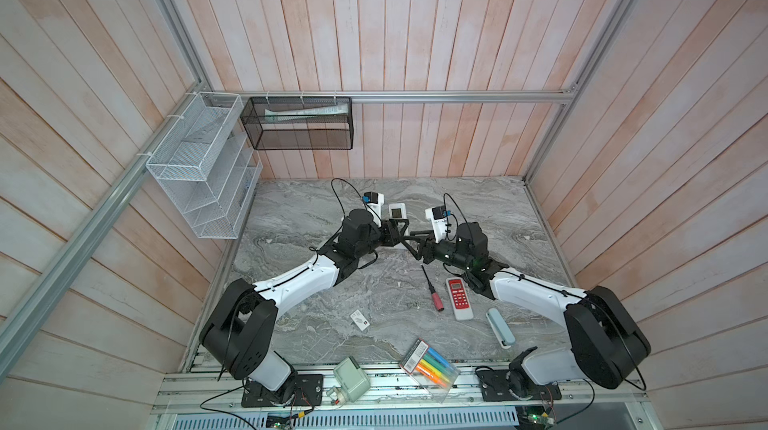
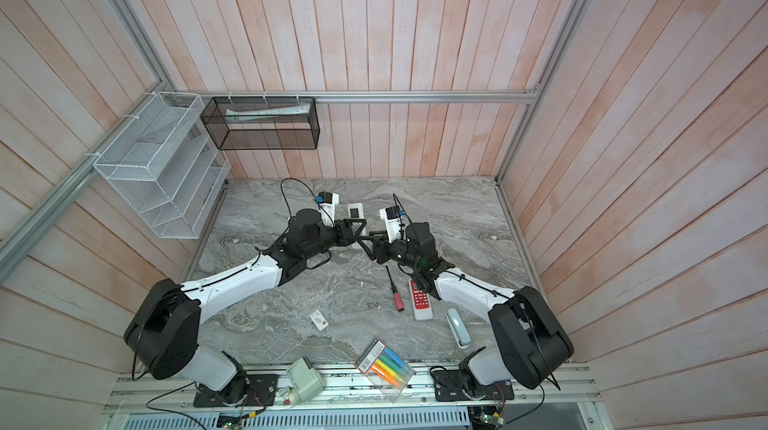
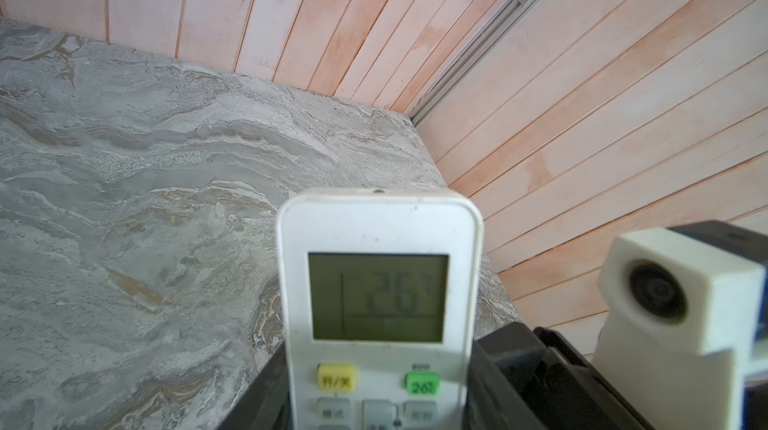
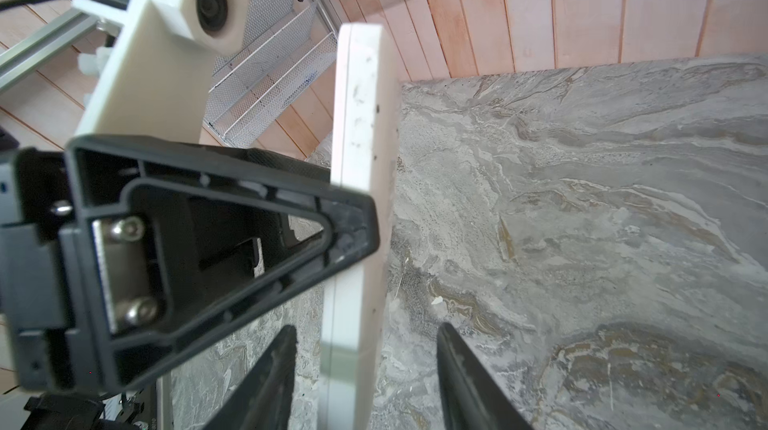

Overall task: Unload the batteries from the remote control
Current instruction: 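Lift the white remote toward the right gripper while the right gripper grasps it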

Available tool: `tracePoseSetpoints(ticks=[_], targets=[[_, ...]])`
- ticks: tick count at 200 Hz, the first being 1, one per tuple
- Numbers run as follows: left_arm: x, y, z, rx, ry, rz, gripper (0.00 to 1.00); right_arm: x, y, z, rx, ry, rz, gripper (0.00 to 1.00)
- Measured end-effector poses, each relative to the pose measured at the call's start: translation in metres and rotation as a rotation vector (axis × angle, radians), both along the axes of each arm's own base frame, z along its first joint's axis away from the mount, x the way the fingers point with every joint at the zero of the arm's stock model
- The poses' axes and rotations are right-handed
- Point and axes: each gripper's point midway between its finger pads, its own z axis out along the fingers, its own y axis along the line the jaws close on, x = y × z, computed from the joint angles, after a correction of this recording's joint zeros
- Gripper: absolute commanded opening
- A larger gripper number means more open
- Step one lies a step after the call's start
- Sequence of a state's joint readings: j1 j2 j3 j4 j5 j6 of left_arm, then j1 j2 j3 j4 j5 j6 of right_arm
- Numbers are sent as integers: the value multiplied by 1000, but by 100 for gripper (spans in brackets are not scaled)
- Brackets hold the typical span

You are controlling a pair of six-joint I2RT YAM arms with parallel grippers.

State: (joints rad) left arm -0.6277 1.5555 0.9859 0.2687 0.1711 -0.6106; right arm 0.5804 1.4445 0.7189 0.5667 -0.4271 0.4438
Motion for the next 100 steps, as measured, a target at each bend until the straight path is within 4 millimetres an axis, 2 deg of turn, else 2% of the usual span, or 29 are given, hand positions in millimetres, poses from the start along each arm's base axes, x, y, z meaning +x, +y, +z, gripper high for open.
tracePoseSetpoints(ticks=[56,100], targets=[[2,2,-1,3,0,18,53,9,9,-3,-12,-1,-16,38],[1,1,-3,12,3,19,53,10,15,-7,-20,5,-14,33]])
